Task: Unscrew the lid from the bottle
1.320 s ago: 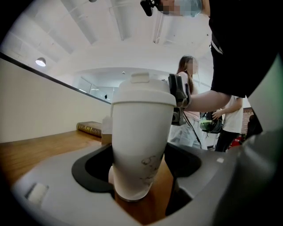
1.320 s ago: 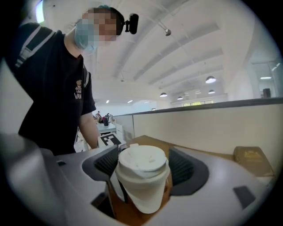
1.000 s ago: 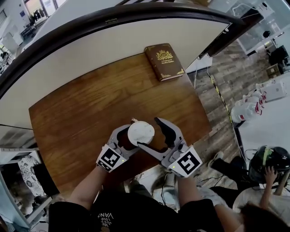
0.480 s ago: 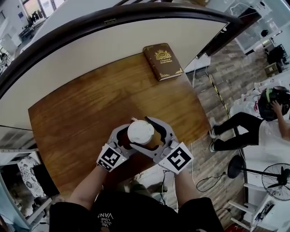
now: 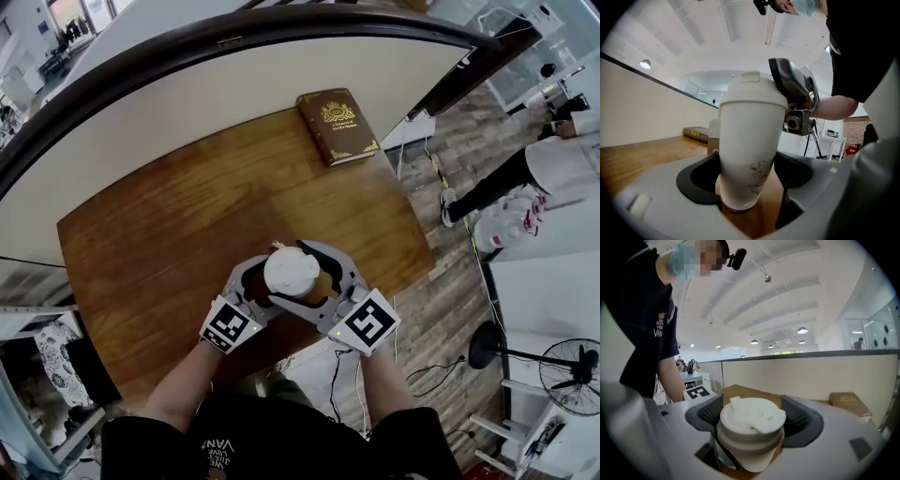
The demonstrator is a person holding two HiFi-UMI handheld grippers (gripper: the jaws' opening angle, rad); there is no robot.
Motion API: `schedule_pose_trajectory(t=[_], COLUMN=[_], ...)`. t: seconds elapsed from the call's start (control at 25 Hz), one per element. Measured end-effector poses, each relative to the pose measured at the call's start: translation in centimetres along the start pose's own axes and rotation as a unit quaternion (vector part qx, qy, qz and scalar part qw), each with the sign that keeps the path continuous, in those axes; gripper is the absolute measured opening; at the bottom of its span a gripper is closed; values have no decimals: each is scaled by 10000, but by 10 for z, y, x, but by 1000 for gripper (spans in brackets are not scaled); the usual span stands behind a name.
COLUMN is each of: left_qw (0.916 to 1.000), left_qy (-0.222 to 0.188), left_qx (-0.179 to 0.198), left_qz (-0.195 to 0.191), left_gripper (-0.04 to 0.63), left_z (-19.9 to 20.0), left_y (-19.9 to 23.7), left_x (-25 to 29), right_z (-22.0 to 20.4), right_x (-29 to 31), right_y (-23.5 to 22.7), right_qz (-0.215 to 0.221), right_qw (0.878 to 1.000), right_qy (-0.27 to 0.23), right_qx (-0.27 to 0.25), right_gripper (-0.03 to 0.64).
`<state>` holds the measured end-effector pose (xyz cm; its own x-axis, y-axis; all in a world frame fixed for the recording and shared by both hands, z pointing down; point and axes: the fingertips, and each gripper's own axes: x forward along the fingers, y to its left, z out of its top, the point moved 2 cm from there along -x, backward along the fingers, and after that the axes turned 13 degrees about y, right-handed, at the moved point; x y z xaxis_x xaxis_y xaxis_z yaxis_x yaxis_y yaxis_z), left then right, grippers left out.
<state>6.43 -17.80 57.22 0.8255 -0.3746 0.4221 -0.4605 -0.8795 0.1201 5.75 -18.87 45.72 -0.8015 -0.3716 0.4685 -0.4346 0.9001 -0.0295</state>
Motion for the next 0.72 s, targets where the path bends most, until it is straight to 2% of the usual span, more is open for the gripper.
schedule_pose_trajectory(t=[0.24, 0.44, 0.72], left_qw=[10000, 10000, 9998], left_qy=[36, 88, 170], left_qx=[-15, -34, -74], left_qz=[3, 17, 41], left_gripper=[367, 367, 365], left_z=[-1, -2, -6], left_y=[0, 0, 0], left_x=[1, 0, 1], right_z=[8, 25, 59], right_x=[-12, -23, -47], right_y=[-5, 0, 4], right_qz=[-286, -337, -420], right_qw=[9980, 9976, 9942], right_qy=[-312, -441, -915], right_qx=[475, 421, 383], right_gripper=[353, 353, 353])
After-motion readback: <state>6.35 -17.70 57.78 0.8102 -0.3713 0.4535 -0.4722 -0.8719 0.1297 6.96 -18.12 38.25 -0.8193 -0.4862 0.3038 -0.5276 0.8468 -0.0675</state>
